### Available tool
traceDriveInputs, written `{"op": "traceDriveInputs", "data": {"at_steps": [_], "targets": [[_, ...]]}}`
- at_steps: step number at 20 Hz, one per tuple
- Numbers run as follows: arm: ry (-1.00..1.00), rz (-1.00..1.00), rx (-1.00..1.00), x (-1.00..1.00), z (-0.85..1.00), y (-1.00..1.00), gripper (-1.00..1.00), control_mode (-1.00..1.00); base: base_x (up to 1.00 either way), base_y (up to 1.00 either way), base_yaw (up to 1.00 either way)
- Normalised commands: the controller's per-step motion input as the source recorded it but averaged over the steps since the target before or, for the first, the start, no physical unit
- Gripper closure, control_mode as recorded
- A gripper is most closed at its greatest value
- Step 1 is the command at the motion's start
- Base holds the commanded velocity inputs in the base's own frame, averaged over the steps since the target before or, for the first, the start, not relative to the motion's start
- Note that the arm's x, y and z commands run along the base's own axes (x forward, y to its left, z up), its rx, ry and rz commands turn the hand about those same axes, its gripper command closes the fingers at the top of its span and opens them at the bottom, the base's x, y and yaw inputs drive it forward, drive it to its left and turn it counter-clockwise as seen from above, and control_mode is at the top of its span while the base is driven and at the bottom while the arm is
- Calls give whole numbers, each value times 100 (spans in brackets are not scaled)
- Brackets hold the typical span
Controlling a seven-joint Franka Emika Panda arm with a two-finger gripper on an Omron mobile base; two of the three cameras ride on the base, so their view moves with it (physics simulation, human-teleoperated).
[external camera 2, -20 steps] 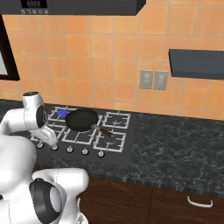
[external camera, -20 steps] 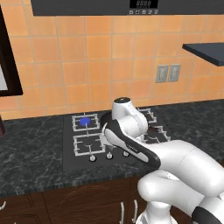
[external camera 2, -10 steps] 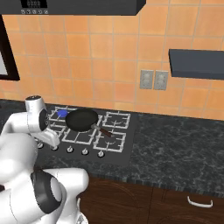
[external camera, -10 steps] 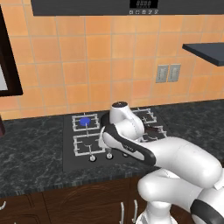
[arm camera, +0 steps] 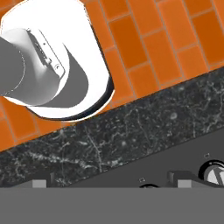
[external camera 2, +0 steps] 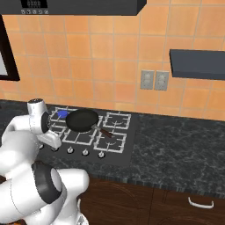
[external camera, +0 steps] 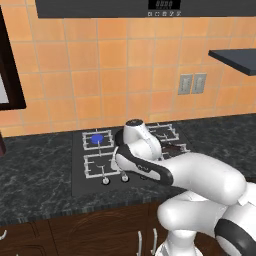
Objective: Turn off the rear left burner of the stove.
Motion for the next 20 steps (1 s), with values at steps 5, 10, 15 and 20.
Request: {"op": "traceDriveInputs", "data": {"at_steps": [5, 10, 15, 20], "targets": [[0, 0, 0, 17, -14, 1, -100, -100, 0, 0, 0], [0, 0, 0, 10, -18, 8, -100, -100, 0, 0, 0], [0, 2, 0, 1, -15, 2, -100, -100, 0, 0, 0], [0, 5, 0, 8, -10, 0, -100, -100, 0, 0, 0]]}}
